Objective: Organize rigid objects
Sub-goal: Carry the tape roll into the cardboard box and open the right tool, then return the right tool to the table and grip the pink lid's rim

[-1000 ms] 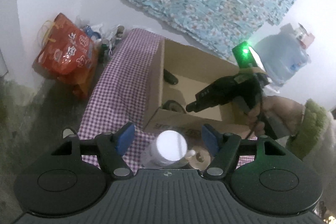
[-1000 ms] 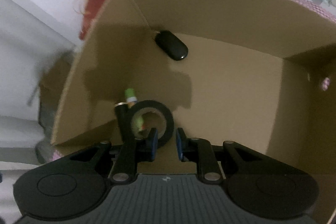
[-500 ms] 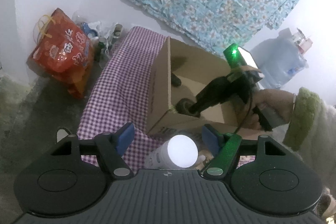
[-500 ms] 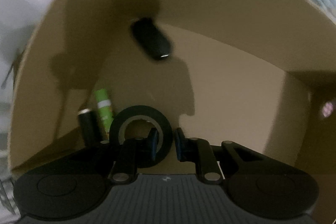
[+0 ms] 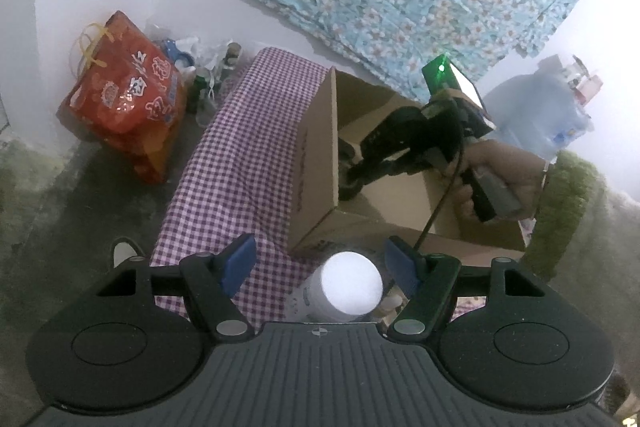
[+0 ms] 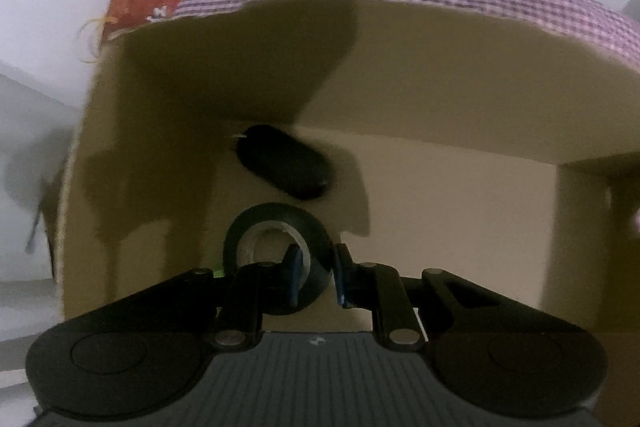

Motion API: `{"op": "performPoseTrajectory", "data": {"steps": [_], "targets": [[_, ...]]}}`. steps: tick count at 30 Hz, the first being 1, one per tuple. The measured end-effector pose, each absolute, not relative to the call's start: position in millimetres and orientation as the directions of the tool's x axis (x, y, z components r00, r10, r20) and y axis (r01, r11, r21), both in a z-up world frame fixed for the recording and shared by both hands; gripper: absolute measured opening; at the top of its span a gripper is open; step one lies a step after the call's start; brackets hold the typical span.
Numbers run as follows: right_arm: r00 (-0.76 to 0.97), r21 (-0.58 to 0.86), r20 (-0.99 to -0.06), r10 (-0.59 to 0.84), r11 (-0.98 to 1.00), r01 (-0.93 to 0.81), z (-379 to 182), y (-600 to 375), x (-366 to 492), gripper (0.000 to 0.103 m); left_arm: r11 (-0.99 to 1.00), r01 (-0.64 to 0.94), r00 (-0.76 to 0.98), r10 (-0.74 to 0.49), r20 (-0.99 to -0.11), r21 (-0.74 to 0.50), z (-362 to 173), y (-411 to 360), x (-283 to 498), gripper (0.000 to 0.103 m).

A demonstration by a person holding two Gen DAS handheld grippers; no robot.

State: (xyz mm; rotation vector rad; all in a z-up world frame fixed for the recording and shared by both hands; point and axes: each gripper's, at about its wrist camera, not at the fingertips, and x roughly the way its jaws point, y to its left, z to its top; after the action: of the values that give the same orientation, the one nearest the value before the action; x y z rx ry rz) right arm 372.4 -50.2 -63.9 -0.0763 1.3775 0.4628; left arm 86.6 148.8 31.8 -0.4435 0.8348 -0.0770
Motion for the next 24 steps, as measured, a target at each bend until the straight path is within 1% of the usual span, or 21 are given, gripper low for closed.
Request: {"op": "performPoseTrajectory", "data": {"steps": [4,7,11,16,18,20,24], "targets": [[0.143,0.216,-0.947,0.286,0.902,-0.372,-43.0,-68.9,363.4,0.019,0.91,-0.102,0.679,-0.232,-0.697,-0.403,36.7,143.9,83.0,0.071],[0.166,0.282,-0.919,0.357,0.891,-0.354,-8.4,-98.4,348.0,0.019,0.911,-0.092,0.687,-0.234,-0.688,-0.402,43.9,138.9,77.3,0.071],[0.226,0.383,-0.848,0.479,0.85,-0.362,38.3,-155.1,305.4,0.02,0.918,-0.067,0.7,-0.235,-0.674,-0.39,55.0,128.8,68.1,0.071],[0.345,0.433,-0.747,0.568,0.81,-0.396,78.0,-226.7,241.4,0.02,0.931,-0.029,0.695,-0.243,-0.677,-0.364,61.9,112.3,56.8,0.072],[0.374,0.465,-0.707,0.6,0.793,-0.393,79.5,-248.7,218.2,0.02,0.936,-0.01,0.679,-0.252,-0.689,-0.352,60.7,102.5,54.5,0.073],[0.396,0.493,-0.681,0.616,0.786,-0.374,66.0,-271.7,192.1,0.02,0.941,0.015,0.659,-0.265,-0.704,-0.339,55.3,93.6,52.0,0.075],[0.396,0.53,-0.679,0.618,0.786,-0.318,19.0,-284.0,155.5,0.02,0.958,0.053,0.599,-0.257,-0.759,-0.282,30.8,71.1,48.8,0.077]]}}
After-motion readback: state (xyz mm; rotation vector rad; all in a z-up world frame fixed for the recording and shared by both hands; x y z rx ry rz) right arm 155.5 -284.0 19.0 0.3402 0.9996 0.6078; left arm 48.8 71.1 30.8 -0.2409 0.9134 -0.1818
